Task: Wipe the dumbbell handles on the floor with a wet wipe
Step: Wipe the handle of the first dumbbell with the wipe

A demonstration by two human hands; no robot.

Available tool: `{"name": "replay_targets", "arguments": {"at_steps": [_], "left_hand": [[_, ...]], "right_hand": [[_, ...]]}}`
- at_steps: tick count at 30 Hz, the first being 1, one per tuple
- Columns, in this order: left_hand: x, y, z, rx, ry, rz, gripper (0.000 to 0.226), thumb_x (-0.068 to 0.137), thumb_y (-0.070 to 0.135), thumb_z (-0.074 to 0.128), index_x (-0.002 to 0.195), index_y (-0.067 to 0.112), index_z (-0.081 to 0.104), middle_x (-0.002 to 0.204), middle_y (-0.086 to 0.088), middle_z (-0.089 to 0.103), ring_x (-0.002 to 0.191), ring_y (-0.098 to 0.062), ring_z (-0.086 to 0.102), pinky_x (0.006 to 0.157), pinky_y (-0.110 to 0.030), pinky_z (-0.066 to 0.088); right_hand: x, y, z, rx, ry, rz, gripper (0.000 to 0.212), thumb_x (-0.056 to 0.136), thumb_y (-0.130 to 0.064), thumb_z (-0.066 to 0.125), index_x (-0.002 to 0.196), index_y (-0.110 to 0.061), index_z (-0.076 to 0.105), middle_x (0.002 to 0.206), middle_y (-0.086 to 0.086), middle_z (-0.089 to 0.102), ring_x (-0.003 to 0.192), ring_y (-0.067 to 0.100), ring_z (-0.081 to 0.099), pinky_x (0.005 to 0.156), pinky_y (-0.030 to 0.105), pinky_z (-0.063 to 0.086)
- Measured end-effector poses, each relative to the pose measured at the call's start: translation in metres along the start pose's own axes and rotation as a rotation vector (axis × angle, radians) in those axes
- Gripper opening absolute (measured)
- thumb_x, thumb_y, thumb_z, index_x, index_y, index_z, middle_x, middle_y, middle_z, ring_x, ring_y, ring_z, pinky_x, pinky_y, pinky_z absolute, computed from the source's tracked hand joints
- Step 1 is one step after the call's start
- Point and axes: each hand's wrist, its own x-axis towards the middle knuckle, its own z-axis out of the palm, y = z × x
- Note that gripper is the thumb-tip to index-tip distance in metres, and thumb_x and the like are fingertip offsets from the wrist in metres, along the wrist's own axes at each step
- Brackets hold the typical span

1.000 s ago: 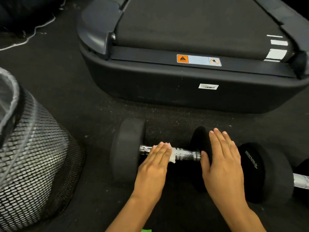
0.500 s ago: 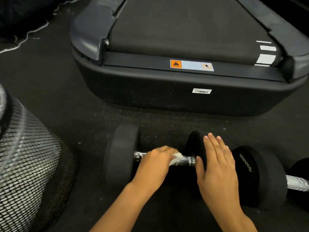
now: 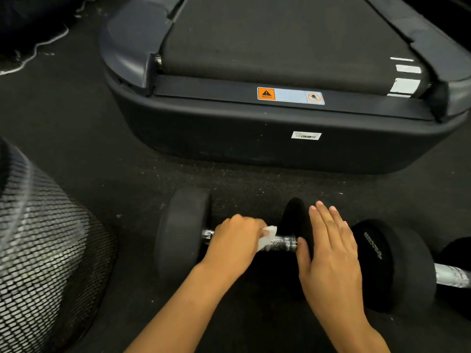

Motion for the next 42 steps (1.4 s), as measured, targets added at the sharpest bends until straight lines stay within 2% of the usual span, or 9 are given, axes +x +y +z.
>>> {"name": "replay_targets", "arguments": {"at_steps": [5, 10, 16, 21, 26, 29, 32, 36, 42], "left_hand": [[-0.024, -0.001, 0.010, -0.148, 0.120, 0.119, 0.029, 0.069, 0.015, 0.066, 0.097, 0.017, 0.073, 0.097, 0.002, 0.072, 0.091, -0.013, 0.068, 0.082, -0.036, 0.055], [-0.008, 0.004, 0.006, -0.193, 0.066, -0.001, 0.024, 0.083, 0.019, 0.062, 0.105, 0.020, 0.071, 0.102, 0.002, 0.071, 0.093, -0.016, 0.066, 0.080, -0.036, 0.054], [-0.026, 0.002, 0.014, -0.151, 0.115, 0.153, 0.032, 0.075, 0.025, 0.053, 0.098, 0.017, 0.073, 0.100, 0.002, 0.072, 0.095, -0.010, 0.066, 0.086, -0.032, 0.052], [0.009, 0.013, -0.004, -0.148, -0.103, -0.112, 0.023, 0.090, 0.024, 0.056, 0.109, 0.024, 0.068, 0.099, -0.005, 0.069, 0.096, -0.023, 0.063, 0.083, -0.037, 0.050], [0.018, 0.012, -0.010, -0.004, 0.073, -0.183, 0.031, 0.086, 0.014, 0.061, 0.117, 0.019, 0.056, 0.114, 0.000, 0.062, 0.099, -0.021, 0.061, 0.078, -0.030, 0.049], [0.011, 0.015, -0.009, 0.096, 0.186, -0.066, 0.045, 0.064, 0.008, 0.081, 0.101, 0.012, 0.056, 0.105, -0.009, 0.067, 0.090, -0.023, 0.068, 0.064, -0.029, 0.053], [-0.007, 0.013, 0.009, 0.081, 0.110, 0.051, 0.061, 0.046, 0.005, 0.087, 0.094, 0.015, 0.050, 0.103, -0.015, 0.068, 0.092, -0.025, 0.068, 0.074, -0.034, 0.057], [-0.032, 0.001, 0.021, 0.079, 0.146, 0.184, 0.027, 0.087, 0.022, 0.057, 0.113, 0.016, 0.055, 0.114, -0.006, 0.065, 0.111, -0.017, 0.060, 0.098, -0.035, 0.045], [-0.039, -0.003, 0.029, 0.096, 0.111, 0.225, 0.043, 0.094, 0.030, 0.036, 0.127, 0.011, 0.056, 0.131, -0.006, 0.056, 0.126, -0.018, 0.046, 0.107, -0.040, 0.027]], "right_hand": [[0.002, 0.000, 0.001, 0.020, 0.019, -0.006, 0.050, 0.085, -0.013, 0.063, 0.131, 0.000, 0.047, 0.137, 0.014, 0.047, 0.132, 0.026, 0.035, 0.108, 0.040, 0.024], [0.001, -0.001, 0.000, -0.001, 0.006, 0.000, 0.055, 0.079, -0.012, 0.065, 0.130, 0.000, 0.048, 0.136, 0.014, 0.048, 0.132, 0.027, 0.036, 0.107, 0.042, 0.025], [0.002, 0.001, 0.004, -0.010, 0.017, -0.007, 0.058, 0.075, -0.009, 0.072, 0.128, 0.001, 0.050, 0.134, 0.016, 0.050, 0.129, 0.029, 0.039, 0.108, 0.041, 0.026], [0.002, 0.001, 0.004, -0.017, 0.036, -0.002, 0.052, 0.082, -0.011, 0.067, 0.129, 0.000, 0.048, 0.135, 0.015, 0.049, 0.130, 0.027, 0.038, 0.109, 0.039, 0.024], [0.005, 0.000, 0.005, -0.016, 0.026, 0.004, 0.054, 0.079, -0.010, 0.069, 0.129, 0.000, 0.049, 0.134, 0.015, 0.050, 0.130, 0.027, 0.038, 0.107, 0.042, 0.027], [0.003, 0.001, 0.004, -0.012, 0.032, -0.008, 0.049, 0.085, -0.012, 0.063, 0.130, -0.001, 0.048, 0.136, 0.014, 0.048, 0.131, 0.026, 0.036, 0.109, 0.036, 0.020], [0.001, 0.002, 0.004, -0.010, 0.007, 0.004, 0.057, 0.078, -0.011, 0.069, 0.130, -0.001, 0.049, 0.136, 0.013, 0.049, 0.131, 0.026, 0.037, 0.108, 0.040, 0.026], [-0.001, 0.001, 0.002, -0.017, 0.009, -0.001, 0.059, 0.075, -0.011, 0.071, 0.129, 0.000, 0.049, 0.135, 0.014, 0.049, 0.130, 0.027, 0.038, 0.105, 0.044, 0.029], [-0.001, 0.001, 0.003, -0.005, 0.015, 0.001, 0.058, 0.076, -0.012, 0.070, 0.129, -0.001, 0.049, 0.136, 0.014, 0.049, 0.131, 0.026, 0.037, 0.106, 0.043, 0.028]]}}
